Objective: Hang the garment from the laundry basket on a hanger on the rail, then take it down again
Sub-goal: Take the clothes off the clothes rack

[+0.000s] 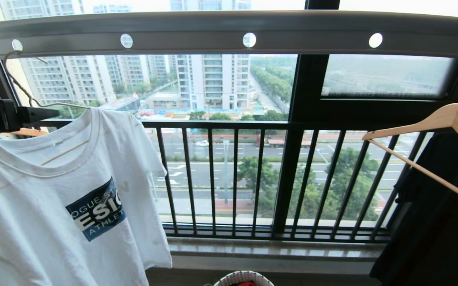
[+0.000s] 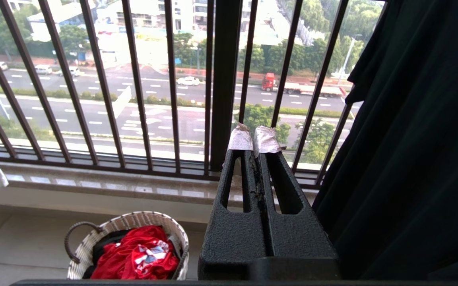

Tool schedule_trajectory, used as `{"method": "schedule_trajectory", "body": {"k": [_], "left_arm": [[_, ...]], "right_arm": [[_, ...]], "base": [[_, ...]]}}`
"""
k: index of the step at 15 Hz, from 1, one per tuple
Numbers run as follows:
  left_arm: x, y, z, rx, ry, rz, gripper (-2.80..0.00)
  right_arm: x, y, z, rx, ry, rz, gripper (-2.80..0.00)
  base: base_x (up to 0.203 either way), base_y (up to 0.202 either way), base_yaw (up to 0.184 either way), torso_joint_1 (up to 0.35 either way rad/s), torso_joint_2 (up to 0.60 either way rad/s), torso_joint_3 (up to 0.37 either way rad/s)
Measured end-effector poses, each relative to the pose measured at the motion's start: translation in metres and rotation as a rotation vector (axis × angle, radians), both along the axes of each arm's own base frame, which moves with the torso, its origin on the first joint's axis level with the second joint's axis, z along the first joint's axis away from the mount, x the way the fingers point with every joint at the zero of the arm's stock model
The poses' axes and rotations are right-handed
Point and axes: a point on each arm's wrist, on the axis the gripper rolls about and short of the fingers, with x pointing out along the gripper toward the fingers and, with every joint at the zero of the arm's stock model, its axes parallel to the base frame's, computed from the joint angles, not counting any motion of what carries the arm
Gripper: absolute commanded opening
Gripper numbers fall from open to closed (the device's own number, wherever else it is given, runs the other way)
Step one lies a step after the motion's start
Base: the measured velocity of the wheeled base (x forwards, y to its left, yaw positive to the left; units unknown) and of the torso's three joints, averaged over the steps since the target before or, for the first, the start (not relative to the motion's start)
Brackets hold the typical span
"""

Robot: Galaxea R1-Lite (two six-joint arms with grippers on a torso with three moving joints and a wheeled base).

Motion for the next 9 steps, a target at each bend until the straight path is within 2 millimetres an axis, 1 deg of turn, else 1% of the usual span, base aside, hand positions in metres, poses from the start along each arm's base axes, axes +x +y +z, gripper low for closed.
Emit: {"method": "schedule_trajectory", "body": {"k": [4,5,6,9], "left_arm": [[0.001,-0.0026,-0.0002,-0.001,0.001,-0.009,0.0],[0.0011,-0.0029,-0.0002,-0.001,0.001,-0.01,-0.92],[0.0012,-0.003,-0.0004,-0.002,0.002,-0.01,-2.8],[0.0012,-0.003,-0.0003,0.0,0.001,-0.011,-2.8]], "right_arm": [[0.0,0.0,0.0,0.0,0.0,0.0,-2.8],[0.0,0.0,0.0,0.0,0.0,0.0,-2.8],[0.0,0.0,0.0,0.0,0.0,0.0,-2.8],[0.0,0.0,0.0,0.0,0.0,0.0,-2.8]], "base": [[0.0,0.0,0.0,0.0,0.0,0.0],[0.0,0.0,0.0,0.0,0.0,0.0],[0.0,0.0,0.0,0.0,0.0,0.0],[0.0,0.0,0.0,0.0,0.0,0.0]]}}
